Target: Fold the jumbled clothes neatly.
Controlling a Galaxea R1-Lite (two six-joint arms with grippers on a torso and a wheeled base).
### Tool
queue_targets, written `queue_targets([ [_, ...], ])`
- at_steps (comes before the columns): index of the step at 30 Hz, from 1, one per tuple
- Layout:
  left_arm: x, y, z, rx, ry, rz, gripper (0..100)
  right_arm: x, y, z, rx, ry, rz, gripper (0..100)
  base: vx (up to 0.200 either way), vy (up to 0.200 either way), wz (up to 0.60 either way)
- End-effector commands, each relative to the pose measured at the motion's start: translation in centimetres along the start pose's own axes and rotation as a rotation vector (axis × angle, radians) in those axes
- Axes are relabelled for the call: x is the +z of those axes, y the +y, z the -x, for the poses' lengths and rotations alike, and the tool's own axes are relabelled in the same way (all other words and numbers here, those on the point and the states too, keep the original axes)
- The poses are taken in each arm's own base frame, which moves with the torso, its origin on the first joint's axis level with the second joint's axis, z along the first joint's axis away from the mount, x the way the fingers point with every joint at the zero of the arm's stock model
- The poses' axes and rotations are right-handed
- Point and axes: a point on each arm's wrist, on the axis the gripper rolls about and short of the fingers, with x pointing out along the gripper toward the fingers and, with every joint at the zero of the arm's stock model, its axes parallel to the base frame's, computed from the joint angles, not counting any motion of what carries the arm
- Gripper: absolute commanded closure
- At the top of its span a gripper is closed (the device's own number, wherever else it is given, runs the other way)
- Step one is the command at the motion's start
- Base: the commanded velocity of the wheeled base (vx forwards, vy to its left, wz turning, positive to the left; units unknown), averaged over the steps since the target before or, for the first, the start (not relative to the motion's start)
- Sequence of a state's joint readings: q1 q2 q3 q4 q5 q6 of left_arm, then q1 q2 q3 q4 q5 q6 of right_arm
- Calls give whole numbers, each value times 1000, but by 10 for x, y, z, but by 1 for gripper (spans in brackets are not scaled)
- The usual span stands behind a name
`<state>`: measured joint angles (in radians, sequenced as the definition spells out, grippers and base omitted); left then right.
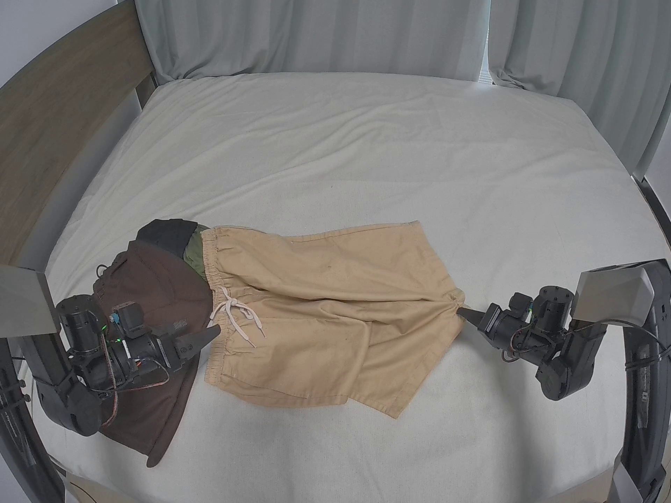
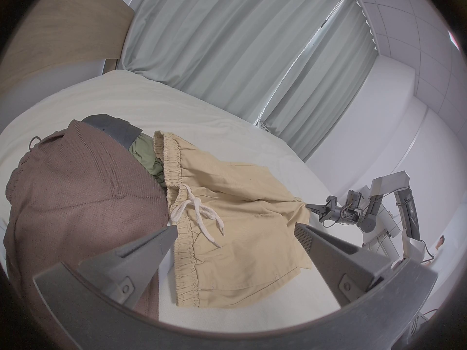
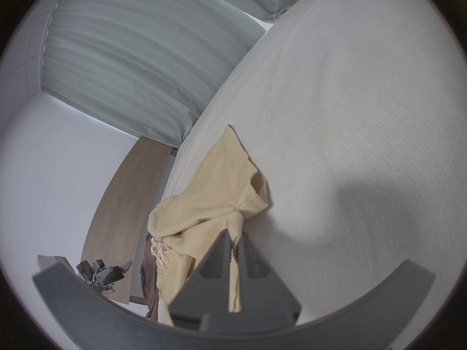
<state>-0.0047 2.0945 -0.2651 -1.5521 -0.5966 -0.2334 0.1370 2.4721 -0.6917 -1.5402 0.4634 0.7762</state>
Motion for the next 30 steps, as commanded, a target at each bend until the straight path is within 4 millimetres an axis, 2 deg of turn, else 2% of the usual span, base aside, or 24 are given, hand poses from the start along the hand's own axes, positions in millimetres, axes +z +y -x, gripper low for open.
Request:
queue_targets([
  [1, -1, 1, -1, 1, 4, 3, 0, 0, 1, -1, 5, -2, 9, 0, 0, 0, 0],
  [4, -1, 1, -1, 1, 4, 4, 0, -1, 4, 1, 4, 4, 11, 0, 0, 0, 0],
  [7, -2, 1, -1, 1, 5, 5, 0, -12, 9, 6, -3, 44, 25, 0, 0, 0, 0],
  [10, -2, 1, 0, 2, 7, 6, 0, -33, 14, 14, -19, 124, 84, 0, 0, 0, 0],
  [15, -2, 1, -1, 1, 5, 5, 0, -54, 23, 18, -14, 199, 99, 0, 0, 0, 0],
  [19, -1, 1, -1, 1, 4, 3, 0, -69, 29, 16, 0, 252, 99, 0, 0, 0, 0],
  [30, -1, 1, -1, 1, 4, 4, 0, -90, 32, 9, 18, 316, 104, 0, 0, 0, 0],
])
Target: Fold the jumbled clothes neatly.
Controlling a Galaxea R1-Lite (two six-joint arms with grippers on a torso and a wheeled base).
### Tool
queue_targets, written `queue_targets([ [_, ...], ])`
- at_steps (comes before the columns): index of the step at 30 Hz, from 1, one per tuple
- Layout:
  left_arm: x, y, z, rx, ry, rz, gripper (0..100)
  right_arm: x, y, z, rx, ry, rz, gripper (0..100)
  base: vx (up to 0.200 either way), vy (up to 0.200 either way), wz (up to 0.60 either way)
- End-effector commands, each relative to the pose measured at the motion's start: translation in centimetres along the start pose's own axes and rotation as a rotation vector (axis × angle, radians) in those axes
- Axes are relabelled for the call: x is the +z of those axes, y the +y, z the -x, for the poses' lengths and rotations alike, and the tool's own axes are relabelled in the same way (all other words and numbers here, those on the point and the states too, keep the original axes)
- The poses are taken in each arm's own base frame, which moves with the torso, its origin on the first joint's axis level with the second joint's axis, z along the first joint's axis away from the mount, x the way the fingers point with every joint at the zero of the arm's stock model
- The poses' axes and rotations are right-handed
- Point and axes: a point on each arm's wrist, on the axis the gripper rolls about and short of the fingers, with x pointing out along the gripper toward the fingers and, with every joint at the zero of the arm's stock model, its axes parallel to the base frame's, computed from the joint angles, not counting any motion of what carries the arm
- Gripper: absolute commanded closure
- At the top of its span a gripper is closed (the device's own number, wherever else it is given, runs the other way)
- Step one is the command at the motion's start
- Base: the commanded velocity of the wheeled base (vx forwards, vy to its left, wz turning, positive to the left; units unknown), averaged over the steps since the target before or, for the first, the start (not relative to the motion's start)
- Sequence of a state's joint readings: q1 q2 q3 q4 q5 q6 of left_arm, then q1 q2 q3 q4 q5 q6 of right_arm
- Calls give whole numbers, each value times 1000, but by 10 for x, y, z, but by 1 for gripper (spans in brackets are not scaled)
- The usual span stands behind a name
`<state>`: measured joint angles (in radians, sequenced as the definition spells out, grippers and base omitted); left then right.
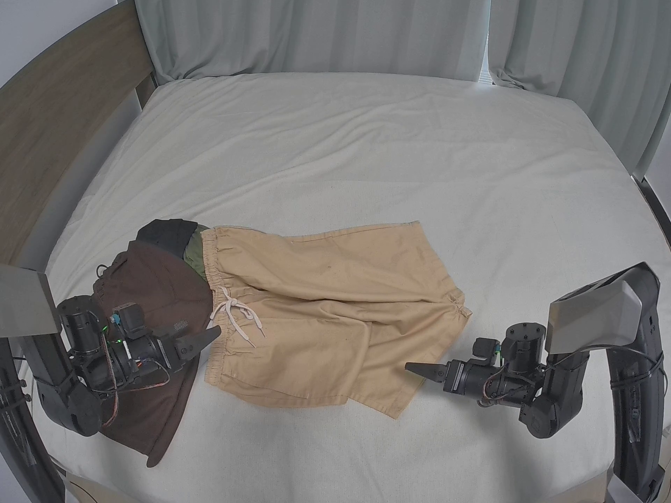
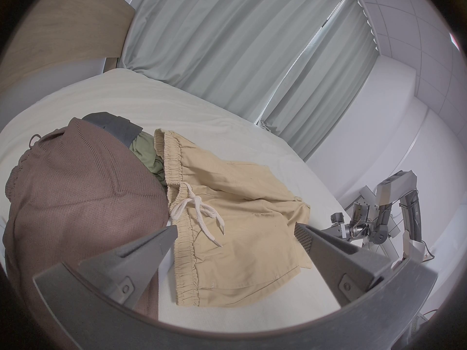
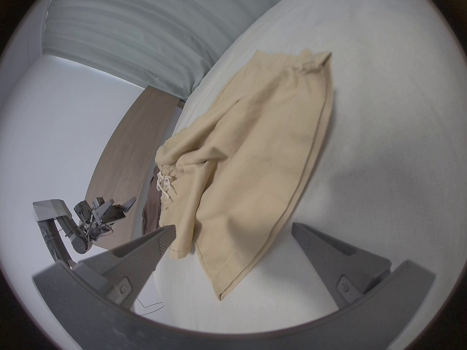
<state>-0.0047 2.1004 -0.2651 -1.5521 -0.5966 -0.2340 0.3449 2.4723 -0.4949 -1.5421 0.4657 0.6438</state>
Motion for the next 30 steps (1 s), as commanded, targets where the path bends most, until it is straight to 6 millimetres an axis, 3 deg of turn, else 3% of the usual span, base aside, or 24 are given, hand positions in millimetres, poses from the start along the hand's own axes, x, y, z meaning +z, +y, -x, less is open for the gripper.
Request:
queue_targets([
  [1, 0, 0, 0, 0, 0, 1, 0, -10, 1, -6, 7, 36, 0, 0, 0, 0, 0],
  [24, 1, 0, 0, -1, -3, -3, 0, -20, 0, -25, 32, 59, 15, 0, 0, 0, 0],
  [25, 1, 0, 0, -1, -3, -3, 0, -20, 0, -25, 32, 59, 15, 100, 0, 0, 0],
  [30, 0, 0, 0, -1, -2, -1, 0, -23, 0, -23, 25, 70, 10, 100, 0, 0, 0],
])
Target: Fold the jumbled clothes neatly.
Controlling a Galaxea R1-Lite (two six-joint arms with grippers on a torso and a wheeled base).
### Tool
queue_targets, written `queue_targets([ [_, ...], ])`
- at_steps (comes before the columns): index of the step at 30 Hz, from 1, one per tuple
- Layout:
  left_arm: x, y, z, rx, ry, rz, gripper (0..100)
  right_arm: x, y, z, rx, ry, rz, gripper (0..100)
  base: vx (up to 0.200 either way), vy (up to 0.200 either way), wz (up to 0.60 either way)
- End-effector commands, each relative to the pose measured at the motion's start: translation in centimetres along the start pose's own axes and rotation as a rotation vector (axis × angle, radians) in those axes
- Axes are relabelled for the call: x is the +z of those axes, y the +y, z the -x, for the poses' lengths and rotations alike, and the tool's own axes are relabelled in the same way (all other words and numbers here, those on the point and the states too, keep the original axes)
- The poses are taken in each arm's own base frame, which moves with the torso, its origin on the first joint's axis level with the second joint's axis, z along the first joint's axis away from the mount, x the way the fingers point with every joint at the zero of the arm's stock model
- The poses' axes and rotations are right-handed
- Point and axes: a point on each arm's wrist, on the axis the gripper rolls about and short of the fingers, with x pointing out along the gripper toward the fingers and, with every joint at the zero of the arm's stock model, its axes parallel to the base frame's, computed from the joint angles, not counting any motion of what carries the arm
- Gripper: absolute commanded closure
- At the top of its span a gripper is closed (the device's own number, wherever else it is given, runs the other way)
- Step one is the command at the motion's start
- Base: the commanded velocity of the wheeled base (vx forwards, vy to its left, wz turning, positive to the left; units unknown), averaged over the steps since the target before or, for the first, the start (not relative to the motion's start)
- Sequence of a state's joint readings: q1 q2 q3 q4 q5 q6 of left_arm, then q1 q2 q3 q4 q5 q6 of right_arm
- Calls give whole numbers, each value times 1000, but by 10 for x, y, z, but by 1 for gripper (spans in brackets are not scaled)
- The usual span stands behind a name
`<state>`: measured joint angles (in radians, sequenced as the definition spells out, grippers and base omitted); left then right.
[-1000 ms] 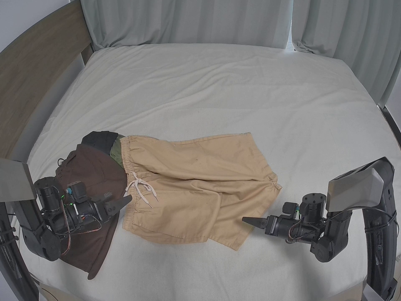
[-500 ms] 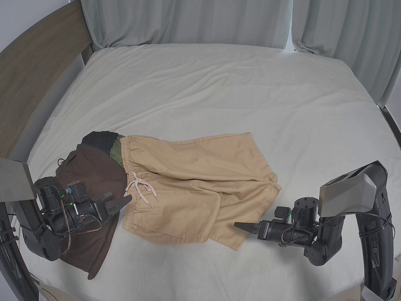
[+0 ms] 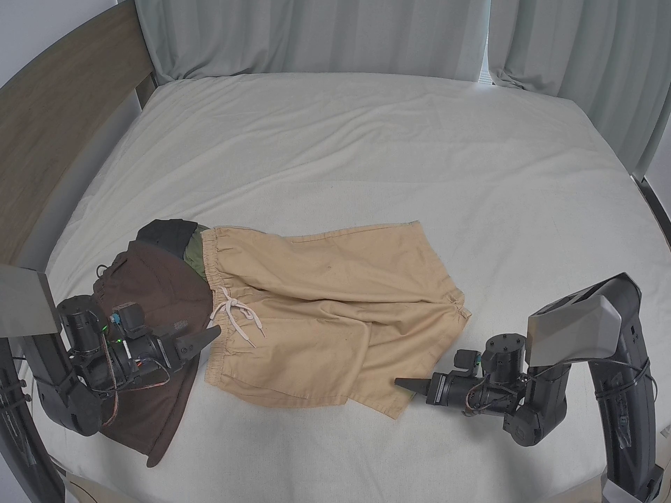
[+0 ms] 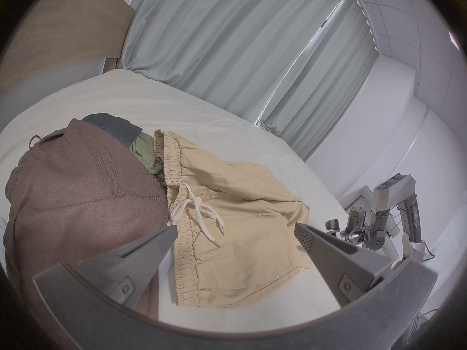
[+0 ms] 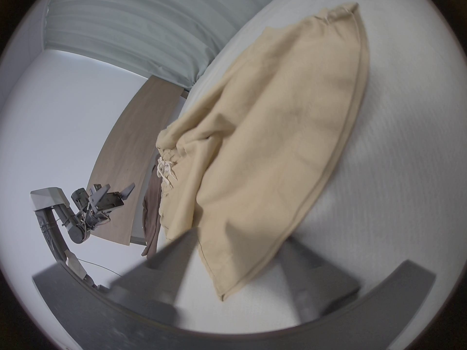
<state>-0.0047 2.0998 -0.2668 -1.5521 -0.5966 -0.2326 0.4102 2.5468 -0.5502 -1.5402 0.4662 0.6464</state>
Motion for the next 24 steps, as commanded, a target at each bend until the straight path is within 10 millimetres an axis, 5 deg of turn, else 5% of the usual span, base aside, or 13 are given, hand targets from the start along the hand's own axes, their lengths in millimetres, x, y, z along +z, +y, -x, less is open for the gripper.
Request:
queue_targets([
  [1, 0, 0, 0, 0, 0, 2, 0, -3, -1, 0, -3, 9, -4, 100, 0, 0, 0],
  [15, -3, -1, -1, -3, 12, 6, 0, -6, 4, 41, -66, 31, -54, 100, 0, 0, 0],
  [24, -4, -1, -1, -4, 16, 8, 0, -4, 3, 40, -67, 26, -52, 100, 0, 0, 0],
])
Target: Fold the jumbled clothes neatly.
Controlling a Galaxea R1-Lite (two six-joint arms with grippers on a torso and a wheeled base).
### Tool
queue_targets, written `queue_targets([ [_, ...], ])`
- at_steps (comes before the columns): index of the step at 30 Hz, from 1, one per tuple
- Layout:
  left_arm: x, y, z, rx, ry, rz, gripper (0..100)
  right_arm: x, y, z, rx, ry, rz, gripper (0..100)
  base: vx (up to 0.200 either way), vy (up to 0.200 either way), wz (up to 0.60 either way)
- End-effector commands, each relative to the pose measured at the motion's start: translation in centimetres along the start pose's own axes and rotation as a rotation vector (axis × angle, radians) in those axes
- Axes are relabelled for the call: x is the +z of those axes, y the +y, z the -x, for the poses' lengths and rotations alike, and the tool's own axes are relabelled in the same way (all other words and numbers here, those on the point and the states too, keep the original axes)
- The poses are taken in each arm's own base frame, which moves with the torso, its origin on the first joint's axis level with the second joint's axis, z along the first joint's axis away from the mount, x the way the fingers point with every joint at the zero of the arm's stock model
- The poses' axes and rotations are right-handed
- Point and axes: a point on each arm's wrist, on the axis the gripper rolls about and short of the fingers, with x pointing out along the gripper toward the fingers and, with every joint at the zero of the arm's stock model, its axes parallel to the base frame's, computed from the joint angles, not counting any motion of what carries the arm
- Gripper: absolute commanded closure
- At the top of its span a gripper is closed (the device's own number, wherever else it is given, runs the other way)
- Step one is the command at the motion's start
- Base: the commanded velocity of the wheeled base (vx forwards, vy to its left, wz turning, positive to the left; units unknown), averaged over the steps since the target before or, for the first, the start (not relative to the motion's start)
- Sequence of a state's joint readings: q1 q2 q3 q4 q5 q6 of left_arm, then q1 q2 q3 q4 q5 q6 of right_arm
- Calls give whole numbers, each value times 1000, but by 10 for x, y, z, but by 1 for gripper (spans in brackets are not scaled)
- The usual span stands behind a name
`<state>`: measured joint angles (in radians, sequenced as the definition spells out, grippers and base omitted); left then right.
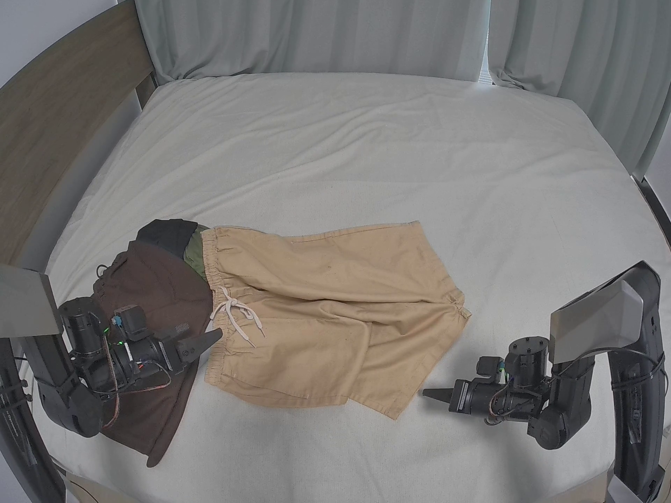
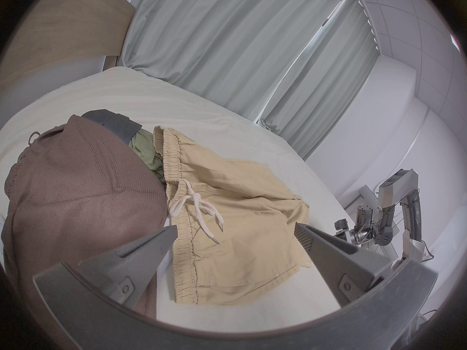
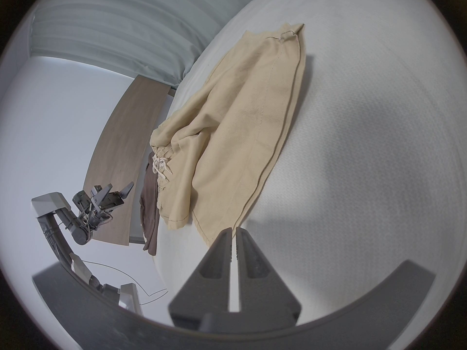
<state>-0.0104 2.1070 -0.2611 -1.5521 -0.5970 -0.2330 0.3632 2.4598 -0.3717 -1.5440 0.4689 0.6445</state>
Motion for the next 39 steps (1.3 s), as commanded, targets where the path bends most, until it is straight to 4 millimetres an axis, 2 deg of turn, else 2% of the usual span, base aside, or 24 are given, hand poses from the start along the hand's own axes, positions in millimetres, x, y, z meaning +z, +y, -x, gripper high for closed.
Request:
queue_targets([
  [1, -1, 0, -1, 0, 5, 3, 0, 1, 0, -2, 4, -1, 6, 100, 0, 0, 0],
  [2, -1, 0, -1, 0, 5, 3, 0, 0, -1, -2, 1, 0, 5, 100, 0, 0, 0],
  [3, -1, 0, -1, 0, 5, 3, 0, -2, -4, -3, -8, 8, 14, 0, 0, 0, 0],
  [9, -1, 0, -1, -1, 2, 1, 0, -2, -5, -9, -10, -2, 45, 0, 0, 0, 0],
  [20, -1, 0, -1, -1, 4, 2, 0, -5, 12, -41, 75, 1, 111, 0, 0, 0, 0],
  [27, 0, 1, -1, 0, 1, 1, 0, -3, 16, -46, 86, -11, 124, 0, 0, 0, 0],
  [28, 0, 1, -1, 0, 1, 1, 0, -4, 15, -46, 83, -12, 123, 100, 0, 0, 0],
  [39, 0, 1, -1, 3, -1, 1, 0, -8, 8, -44, 49, -3, 106, 100, 0, 0, 0],
])
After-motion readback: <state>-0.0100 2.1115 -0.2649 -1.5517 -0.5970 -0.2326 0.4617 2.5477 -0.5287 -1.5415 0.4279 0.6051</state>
